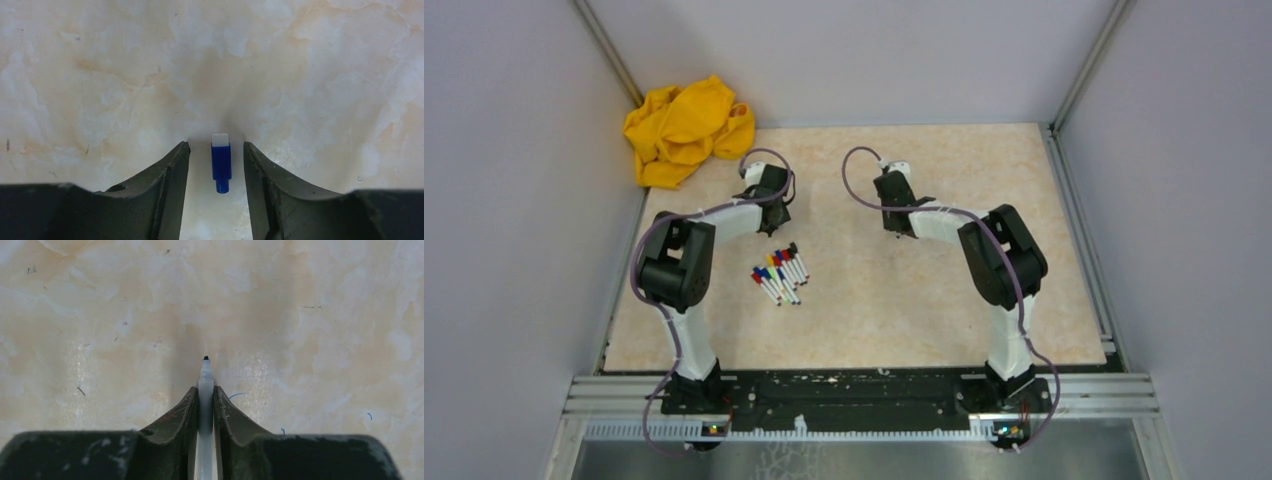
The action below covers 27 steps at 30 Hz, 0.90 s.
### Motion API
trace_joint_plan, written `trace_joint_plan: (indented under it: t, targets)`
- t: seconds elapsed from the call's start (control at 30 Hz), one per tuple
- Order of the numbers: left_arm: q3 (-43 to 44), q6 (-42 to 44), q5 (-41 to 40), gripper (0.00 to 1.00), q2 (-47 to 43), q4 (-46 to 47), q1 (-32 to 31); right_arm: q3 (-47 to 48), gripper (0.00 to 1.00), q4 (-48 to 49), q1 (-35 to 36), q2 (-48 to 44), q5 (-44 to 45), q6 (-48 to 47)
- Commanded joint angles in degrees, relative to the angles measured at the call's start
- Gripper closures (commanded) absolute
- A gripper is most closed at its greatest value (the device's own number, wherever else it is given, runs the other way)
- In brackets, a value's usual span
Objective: Open the pen caps
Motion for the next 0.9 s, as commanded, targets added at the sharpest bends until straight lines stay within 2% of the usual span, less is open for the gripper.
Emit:
trace_joint_plan:
  t: [0.0,0.1,0.2,0.87]
  targets:
    - [1.0,-0.5,-0.7,0.48,-0.7,-1.2,-0.2,-1.4,0.8,-0.5,-0.6,0.0,0.0,0.1]
    - [1.1,-0.4,-0.9,0.47,-2.2,-1.0,-0.1,-1.6,0.68,-0.4,-0.6,-0.5,-0.4,0.1]
    - [1.0,-0.1,-1.2,0.42,-3.7,-1.0,-0.1,-1.4,0.62,-0.7,-0.6,-0.6,-0.4,0.0]
    - [-5.8,-3.0,-4.0,0.39,-16.0,0.8,-0.2,-0.6,0.56,-0.1,3.0,-7.4,5.0,-7.6]
